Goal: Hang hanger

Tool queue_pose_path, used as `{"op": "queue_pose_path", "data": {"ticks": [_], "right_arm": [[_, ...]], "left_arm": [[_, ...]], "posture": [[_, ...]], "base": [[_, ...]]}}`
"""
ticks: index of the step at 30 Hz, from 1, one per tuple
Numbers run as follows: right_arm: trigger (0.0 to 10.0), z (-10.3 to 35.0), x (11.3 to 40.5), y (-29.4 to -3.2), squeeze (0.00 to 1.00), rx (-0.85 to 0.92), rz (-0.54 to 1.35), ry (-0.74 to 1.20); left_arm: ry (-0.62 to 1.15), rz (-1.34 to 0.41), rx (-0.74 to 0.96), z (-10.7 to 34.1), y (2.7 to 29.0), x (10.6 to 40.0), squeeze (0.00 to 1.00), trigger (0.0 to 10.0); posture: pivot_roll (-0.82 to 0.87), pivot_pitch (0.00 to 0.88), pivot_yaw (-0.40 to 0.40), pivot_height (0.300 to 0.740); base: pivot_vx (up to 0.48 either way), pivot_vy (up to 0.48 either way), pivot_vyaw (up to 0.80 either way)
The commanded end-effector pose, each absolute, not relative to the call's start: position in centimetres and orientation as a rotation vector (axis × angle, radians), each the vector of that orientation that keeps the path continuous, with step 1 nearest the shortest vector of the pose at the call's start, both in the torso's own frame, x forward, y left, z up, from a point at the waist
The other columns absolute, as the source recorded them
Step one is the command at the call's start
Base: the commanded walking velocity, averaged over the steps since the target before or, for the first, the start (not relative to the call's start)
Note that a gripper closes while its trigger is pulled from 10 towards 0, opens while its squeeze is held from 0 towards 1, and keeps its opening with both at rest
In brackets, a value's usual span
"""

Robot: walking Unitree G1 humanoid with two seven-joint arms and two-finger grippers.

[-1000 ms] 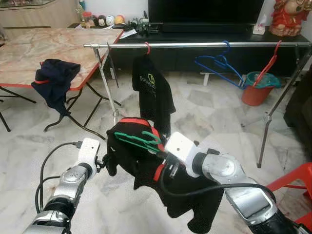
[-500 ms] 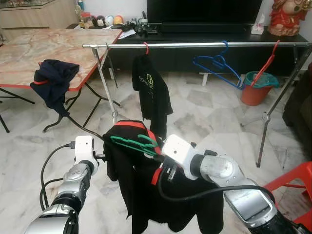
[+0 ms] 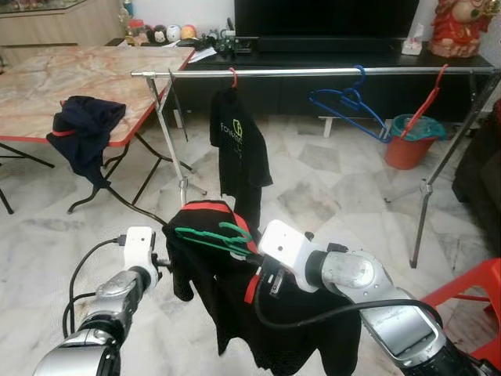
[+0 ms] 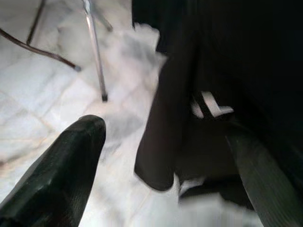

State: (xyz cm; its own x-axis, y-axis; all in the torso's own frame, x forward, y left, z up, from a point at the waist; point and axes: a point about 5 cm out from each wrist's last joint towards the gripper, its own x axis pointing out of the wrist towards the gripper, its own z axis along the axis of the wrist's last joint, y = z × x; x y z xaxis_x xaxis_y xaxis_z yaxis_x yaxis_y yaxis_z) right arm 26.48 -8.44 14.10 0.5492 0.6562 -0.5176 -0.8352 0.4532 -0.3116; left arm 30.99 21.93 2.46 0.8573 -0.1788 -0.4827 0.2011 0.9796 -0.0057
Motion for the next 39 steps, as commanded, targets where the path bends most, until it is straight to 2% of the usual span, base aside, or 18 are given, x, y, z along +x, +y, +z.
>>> {"op": "queue_pose_path", "data": {"ticks": [1,8,11,16,28,36,39], "right_arm": [[10.0,15.2,26.6,-8.0,0.0,-0.595,0.939,0.289],[10.0,15.1,27.0,-8.2,0.0,-0.614,0.909,0.294],[10.0,14.9,26.9,-8.0,0.0,-0.611,0.926,0.296],[10.0,14.8,26.7,-7.6,0.0,-0.614,0.947,0.297],[10.0,14.6,26.5,-7.1,0.0,-0.608,0.969,0.298],[10.0,14.6,26.4,-7.0,0.0,-0.61,0.974,0.296],[10.0,14.6,26.4,-7.0,0.0,-0.611,0.973,0.297]], "left_arm": [[0.554,-0.252,0.089,1.7,22.5,30.1,0.0,10.0],[0.542,-0.382,0.003,2.7,23.2,30.0,0.0,10.0],[0.496,-0.42,-0.099,3.6,22.6,30.7,0.0,10.0],[0.501,-0.444,-0.113,3.7,21.6,30.9,0.0,10.0],[0.473,-0.286,-0.248,3.9,22.4,31.3,0.0,10.0],[0.449,-0.147,-0.21,4.0,23.2,31.6,0.0,10.0],[0.439,-0.144,-0.211,4.1,23.1,31.7,0.0,10.0]], "posture": [[-0.2,0.0,0.059,0.74],[-0.2,0.0,0.063,0.74],[-0.2,0.0,0.062,0.74],[-0.2,0.0,0.065,0.74],[-0.2,0.0,0.063,0.74],[-0.2,0.0,0.064,0.74],[-0.2,0.0,0.065,0.74]], "base": [[0.0,0.0,0.0],[0.0,0.0,0.0],[0.0,0.0,0.0],[0.0,0.0,0.0],[0.0,0.0,0.0],[0.0,0.0,0.0],[0.0,0.0,0.0]]}}
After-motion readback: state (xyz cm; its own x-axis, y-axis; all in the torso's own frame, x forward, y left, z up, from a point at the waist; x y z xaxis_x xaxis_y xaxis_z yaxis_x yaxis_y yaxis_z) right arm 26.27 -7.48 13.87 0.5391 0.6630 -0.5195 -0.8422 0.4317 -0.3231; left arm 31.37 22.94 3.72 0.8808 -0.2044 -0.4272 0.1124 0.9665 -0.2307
